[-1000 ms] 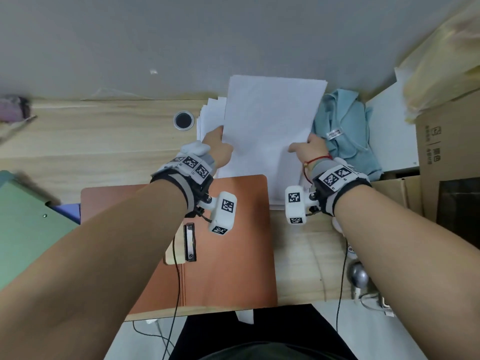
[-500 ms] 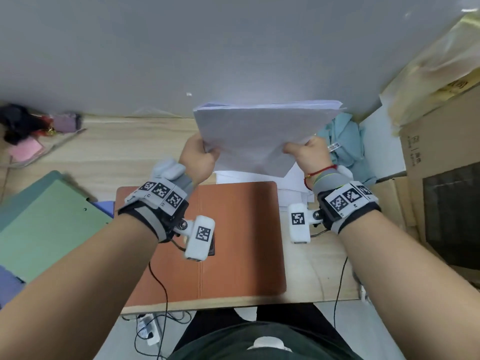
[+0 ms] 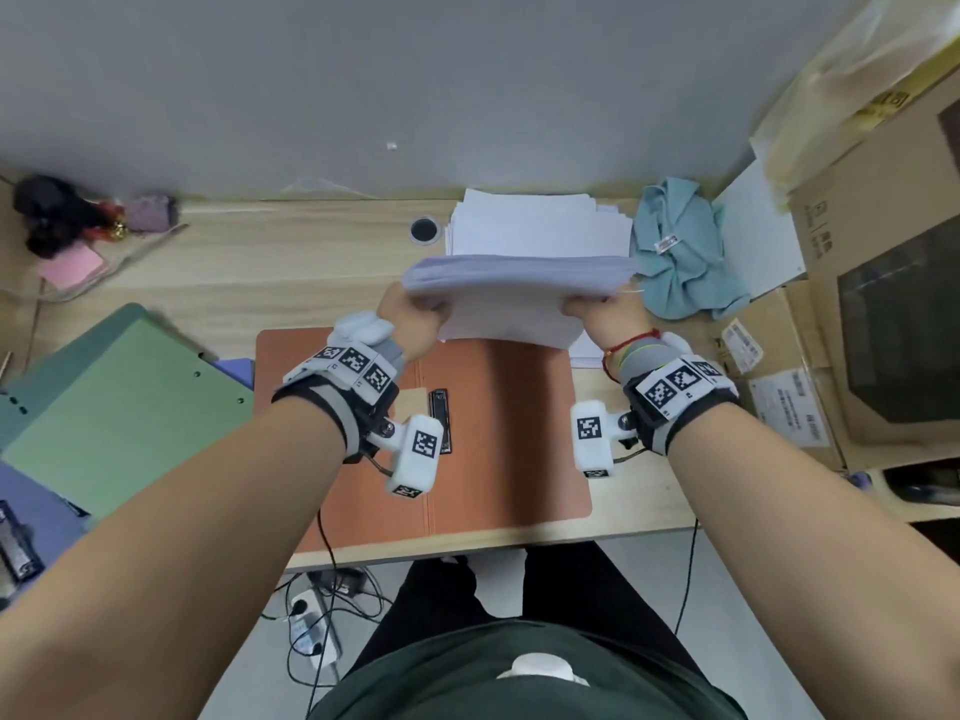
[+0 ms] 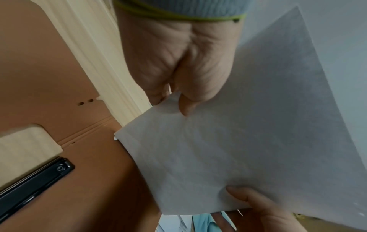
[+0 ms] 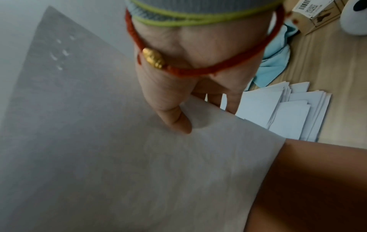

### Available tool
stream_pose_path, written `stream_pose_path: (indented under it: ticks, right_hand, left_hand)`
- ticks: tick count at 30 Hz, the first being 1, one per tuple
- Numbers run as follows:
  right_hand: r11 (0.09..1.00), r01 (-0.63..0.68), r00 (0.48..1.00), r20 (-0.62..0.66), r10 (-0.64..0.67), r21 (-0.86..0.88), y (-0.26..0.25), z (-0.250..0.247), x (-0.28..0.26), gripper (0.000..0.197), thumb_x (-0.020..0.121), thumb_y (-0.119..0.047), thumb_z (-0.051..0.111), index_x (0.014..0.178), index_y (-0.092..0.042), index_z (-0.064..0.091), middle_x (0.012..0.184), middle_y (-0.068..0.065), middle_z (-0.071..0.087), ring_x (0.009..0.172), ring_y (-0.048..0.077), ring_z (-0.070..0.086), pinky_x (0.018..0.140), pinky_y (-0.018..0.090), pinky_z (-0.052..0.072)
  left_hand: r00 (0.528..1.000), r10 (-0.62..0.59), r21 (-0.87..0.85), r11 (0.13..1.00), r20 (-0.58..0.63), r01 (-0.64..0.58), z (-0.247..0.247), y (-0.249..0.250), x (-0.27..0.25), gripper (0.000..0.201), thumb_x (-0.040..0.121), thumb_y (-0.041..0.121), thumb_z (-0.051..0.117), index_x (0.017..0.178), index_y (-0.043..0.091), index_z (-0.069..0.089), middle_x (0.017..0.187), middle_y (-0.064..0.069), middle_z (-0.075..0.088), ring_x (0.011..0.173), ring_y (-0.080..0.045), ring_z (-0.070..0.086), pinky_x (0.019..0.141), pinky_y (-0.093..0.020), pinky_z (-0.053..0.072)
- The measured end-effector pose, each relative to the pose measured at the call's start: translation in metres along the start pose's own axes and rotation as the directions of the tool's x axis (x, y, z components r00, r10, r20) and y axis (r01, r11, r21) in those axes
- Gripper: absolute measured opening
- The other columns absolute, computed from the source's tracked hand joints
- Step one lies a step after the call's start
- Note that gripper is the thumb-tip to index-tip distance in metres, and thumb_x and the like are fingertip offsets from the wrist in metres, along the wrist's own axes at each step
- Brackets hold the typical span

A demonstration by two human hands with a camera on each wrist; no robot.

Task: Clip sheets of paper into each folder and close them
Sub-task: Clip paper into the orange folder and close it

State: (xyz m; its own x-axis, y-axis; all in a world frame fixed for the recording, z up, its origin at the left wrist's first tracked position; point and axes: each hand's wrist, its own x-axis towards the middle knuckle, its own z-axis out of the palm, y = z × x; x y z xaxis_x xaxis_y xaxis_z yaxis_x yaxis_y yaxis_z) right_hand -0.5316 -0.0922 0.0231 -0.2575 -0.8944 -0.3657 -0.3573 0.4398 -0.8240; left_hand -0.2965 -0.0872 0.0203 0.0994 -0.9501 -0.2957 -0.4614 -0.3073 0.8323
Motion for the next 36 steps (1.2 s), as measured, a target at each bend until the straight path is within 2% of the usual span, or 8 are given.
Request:
stream_pose_path:
  ticks: [4, 11, 19, 22, 24, 27, 30, 36]
  right_hand:
    - [1.0, -0.015, 1.0, 0.007, 0.015, 0.019, 0.008, 0.002, -0.003, 0.023, 0.076, 0.004, 0.071, 0.097, -0.006, 0.07, 0.09, 0.007, 0.065, 0.084, 0.017, 0.061, 0.07, 0.02, 0.048]
    - [0.99, -0.089, 0.983, 0.151, 0.105, -0.112, 0.03, 0.002, 0.006, 0.044, 0.072, -0.02, 0.08, 0.112, -0.006, 0.069, 0.111, 0.01, 0.071, 0.103, 0.024, 0.067, 0.097, 0.039, 0.052]
    - [0.98, -0.007, 0.936, 0.342, 0.076, -0.198, 0.034, -0.002, 0.001, 0.034, 0.091, -0.027, 0.067, 0.116, -0.004, 0.065, 0.1, 0.004, 0.065, 0.086, 0.019, 0.059, 0.061, 0.02, 0.043]
    - [0.968, -0.027, 0.926, 0.358, 0.118, -0.25, 0.045, 0.002, -0.002, 0.036, 0.091, -0.028, 0.066, 0.121, -0.007, 0.062, 0.103, 0.002, 0.063, 0.09, 0.017, 0.057, 0.059, 0.016, 0.041]
    - [0.949, -0.049, 0.928, 0.338, 0.159, -0.311, 0.056, 0.004, -0.002, 0.038, 0.09, -0.03, 0.067, 0.119, -0.006, 0.063, 0.105, 0.005, 0.065, 0.093, 0.018, 0.058, 0.071, 0.023, 0.044]
    - [0.928, -0.129, 0.925, 0.295, 0.24, -0.35, 0.075, 0.005, -0.002, 0.041, 0.088, -0.031, 0.069, 0.117, -0.002, 0.064, 0.111, 0.009, 0.068, 0.104, 0.026, 0.064, 0.081, 0.031, 0.047]
    - [0.903, -0.182, 0.91, 0.281, 0.304, -0.388, 0.096, 0.005, -0.003, 0.041, 0.09, -0.029, 0.068, 0.12, -0.002, 0.063, 0.113, 0.009, 0.066, 0.106, 0.025, 0.062, 0.08, 0.028, 0.043]
    - [0.862, -0.294, 0.87, 0.257, 0.42, -0.413, 0.127, 0.013, -0.004, 0.047, 0.089, -0.036, 0.068, 0.124, -0.005, 0.061, 0.121, 0.009, 0.066, 0.109, 0.028, 0.063, 0.088, 0.032, 0.047]
  left_hand:
    - [1.0, -0.013, -0.012, 1.0, -0.005, 0.012, -0.001, -0.003, -0.008, 0.035, 0.087, 0.002, 0.062, 0.121, 0.008, 0.064, 0.103, -0.008, 0.066, 0.094, -0.018, 0.058, 0.086, -0.033, 0.049]
    - [0.984, -0.178, 0.03, 0.984, -0.005, 0.178, 0.012, -0.008, -0.017, 0.032, 0.092, 0.011, 0.063, 0.123, 0.002, 0.063, 0.116, -0.018, 0.068, 0.094, -0.025, 0.062, 0.079, -0.028, 0.044]
    - [0.928, -0.366, 0.208, 0.905, -0.07, 0.372, 0.03, -0.021, -0.012, 0.056, 0.097, 0.045, 0.054, 0.129, 0.0, 0.055, 0.128, -0.019, 0.061, 0.118, -0.038, 0.057, 0.102, -0.049, 0.044]
    - [0.897, -0.442, 0.188, 0.88, -0.011, 0.436, 0.034, -0.03, -0.017, 0.072, 0.094, 0.057, 0.05, 0.133, -0.004, 0.05, 0.135, -0.019, 0.056, 0.124, -0.035, 0.054, 0.108, -0.043, 0.039]
    - [0.909, -0.412, 0.139, 0.905, 0.054, 0.402, 0.035, -0.04, -0.022, 0.08, 0.081, 0.071, 0.056, 0.115, -0.001, 0.064, 0.115, -0.015, 0.067, 0.107, -0.032, 0.064, 0.093, -0.036, 0.048]
    - [0.877, -0.473, 0.0, 0.88, 0.086, 0.475, 0.028, -0.063, -0.027, 0.017, 0.087, 0.026, 0.074, 0.086, 0.012, 0.066, 0.094, -0.01, 0.071, 0.078, -0.021, 0.069, 0.082, -0.035, 0.059]
    - [0.841, -0.525, 0.006, 0.849, 0.129, 0.529, 0.03, -0.086, -0.029, 0.021, 0.09, 0.003, 0.066, 0.077, 0.018, 0.059, 0.096, -0.015, 0.067, 0.073, -0.019, 0.065, 0.086, -0.038, 0.058]
    - [0.819, -0.556, 0.353, 0.801, 0.138, 0.484, 0.051, -0.117, -0.028, 0.032, 0.077, 0.031, 0.08, 0.069, 0.03, 0.049, 0.094, -0.007, 0.067, 0.09, -0.027, 0.067, 0.087, -0.038, 0.056]
